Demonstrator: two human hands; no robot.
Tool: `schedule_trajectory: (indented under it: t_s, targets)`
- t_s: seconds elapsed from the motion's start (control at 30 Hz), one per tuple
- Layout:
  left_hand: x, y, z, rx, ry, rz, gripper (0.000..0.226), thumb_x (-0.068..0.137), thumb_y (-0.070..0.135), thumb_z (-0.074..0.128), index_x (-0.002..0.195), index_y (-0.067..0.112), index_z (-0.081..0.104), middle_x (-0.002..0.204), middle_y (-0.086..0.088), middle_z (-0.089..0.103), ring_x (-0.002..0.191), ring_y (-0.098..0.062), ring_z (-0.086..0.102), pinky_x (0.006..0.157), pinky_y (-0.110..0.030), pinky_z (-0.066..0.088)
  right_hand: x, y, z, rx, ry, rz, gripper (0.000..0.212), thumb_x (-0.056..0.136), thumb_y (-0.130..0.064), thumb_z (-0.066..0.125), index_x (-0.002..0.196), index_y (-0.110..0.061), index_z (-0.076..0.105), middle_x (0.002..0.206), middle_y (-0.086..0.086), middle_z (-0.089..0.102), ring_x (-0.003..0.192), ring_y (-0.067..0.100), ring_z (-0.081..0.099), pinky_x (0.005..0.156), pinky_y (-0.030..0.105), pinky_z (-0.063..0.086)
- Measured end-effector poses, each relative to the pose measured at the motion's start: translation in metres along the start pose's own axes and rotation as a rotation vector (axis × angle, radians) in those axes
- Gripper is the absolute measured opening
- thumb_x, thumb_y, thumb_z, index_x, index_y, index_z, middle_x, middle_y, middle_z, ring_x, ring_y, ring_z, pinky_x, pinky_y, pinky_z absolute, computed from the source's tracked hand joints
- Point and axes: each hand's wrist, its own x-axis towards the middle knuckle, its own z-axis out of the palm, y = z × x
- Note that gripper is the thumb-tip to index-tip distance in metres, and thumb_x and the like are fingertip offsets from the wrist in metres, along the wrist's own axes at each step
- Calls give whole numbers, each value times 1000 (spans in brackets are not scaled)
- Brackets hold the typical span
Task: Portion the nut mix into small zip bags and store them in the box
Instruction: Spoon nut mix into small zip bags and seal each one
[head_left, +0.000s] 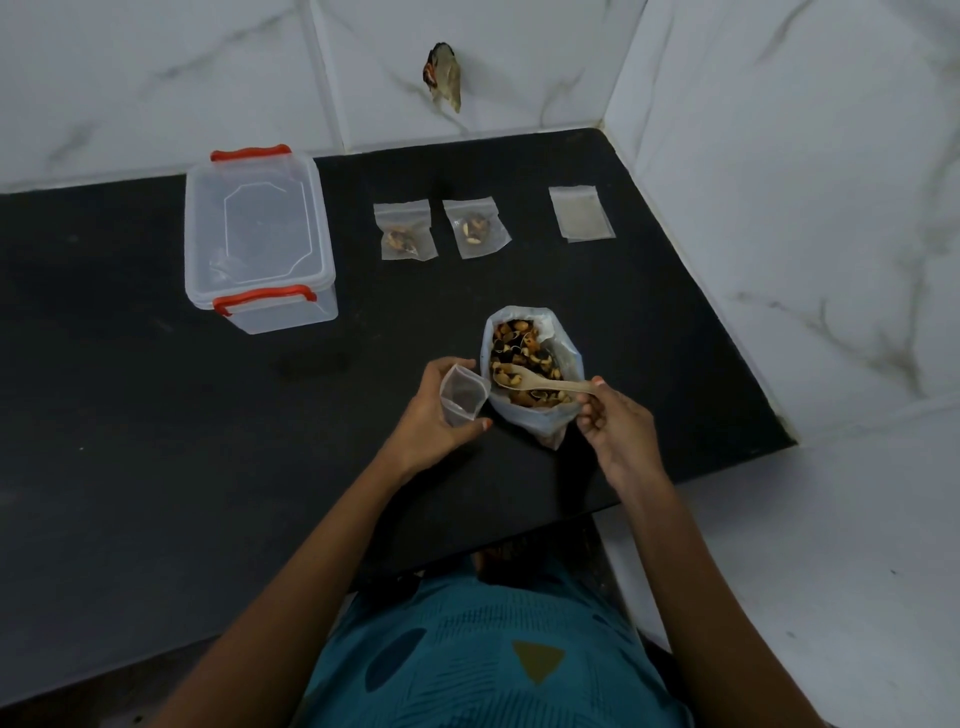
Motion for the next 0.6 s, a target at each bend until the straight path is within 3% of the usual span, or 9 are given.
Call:
schedule_trajectory:
  t_s: [0.2, 0.3, 0.4, 0.5, 0.6]
  targets:
    - [4, 5, 1, 27, 44, 12, 66, 72, 8, 75, 125, 19, 37, 126, 6, 44, 120, -11, 43, 95, -24, 42, -23, -22, 8, -22, -77, -115, 19, 92, -14, 53, 77, -9, 63, 63, 0, 59, 58, 5, 51, 62, 18, 46]
    - [5, 10, 2, 13, 75, 26, 62, 73, 8, 75, 121, 21, 39, 122, 7, 46, 116, -8, 44, 91, -19, 41, -36, -27, 16, -101, -144, -243, 19, 92, -14, 52, 78, -9, 64, 62, 0, 59, 57, 5, 52, 63, 20, 45]
    - [6, 15, 4, -15, 85, 51, 61, 73, 10, 75, 121, 23, 39, 124, 4, 49, 115, -7, 47, 91, -18, 42, -44, -22, 23, -297, -163, -457, 18, 92, -15, 53, 79, -12, 64, 65, 0, 60, 59, 4, 55, 62, 18, 47]
    - [6, 18, 4, -42, 90, 55, 60, 73, 9, 75, 120, 22, 40, 120, 5, 51, 111, -4, 49, 85, -10, 43, -49, -15, 29, -526, -213, -722, 15, 91, -10, 53, 82, -18, 63, 67, -6, 60, 61, -3, 58, 61, 11, 47]
    - [6, 19, 4, -49, 129, 60, 58, 73, 10, 74, 119, 22, 40, 113, 8, 50, 105, -3, 51, 83, -7, 43, -48, -8, 29, -753, -347, -1049, 12, 88, -9, 56, 96, -7, 65, 82, -6, 64, 79, -2, 60, 71, 10, 49]
